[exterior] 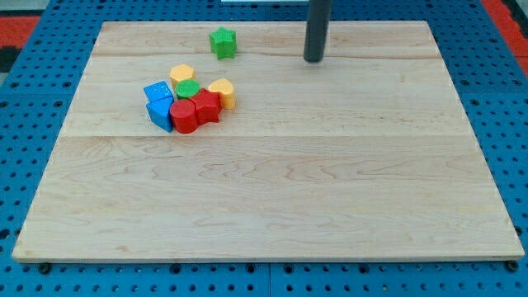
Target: Move the blue triangle red star and green star in a group of blocks
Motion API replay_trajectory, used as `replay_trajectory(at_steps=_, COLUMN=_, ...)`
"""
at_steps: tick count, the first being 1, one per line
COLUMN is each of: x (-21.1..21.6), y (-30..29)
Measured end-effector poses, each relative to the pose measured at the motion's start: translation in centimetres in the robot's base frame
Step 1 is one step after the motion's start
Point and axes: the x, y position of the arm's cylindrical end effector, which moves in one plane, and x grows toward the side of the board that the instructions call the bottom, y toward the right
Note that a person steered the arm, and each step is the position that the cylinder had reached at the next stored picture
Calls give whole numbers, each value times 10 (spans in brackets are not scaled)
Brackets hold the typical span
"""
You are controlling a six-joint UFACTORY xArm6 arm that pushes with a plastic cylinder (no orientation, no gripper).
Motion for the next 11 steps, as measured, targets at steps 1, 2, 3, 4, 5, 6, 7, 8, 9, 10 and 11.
replay_trajectory(at_steps=1, x=-55, y=-63)
replay_trajectory(at_steps=2, x=-49, y=-129)
replay_trajectory(at_steps=3, x=-27, y=-130)
replay_trajectory(at_steps=4, x=-1, y=-124)
replay_trajectory(at_steps=5, x=25, y=-123)
replay_trajectory(at_steps=6, x=49, y=-121)
replay_trajectory(at_steps=7, x=68, y=-120)
replay_trajectory(at_steps=8, x=67, y=-120)
replay_trajectory(at_steps=9, x=60, y=-120)
replay_trajectory(at_steps=10, x=61, y=-132)
replay_trajectory(at_steps=11, x=61, y=-137)
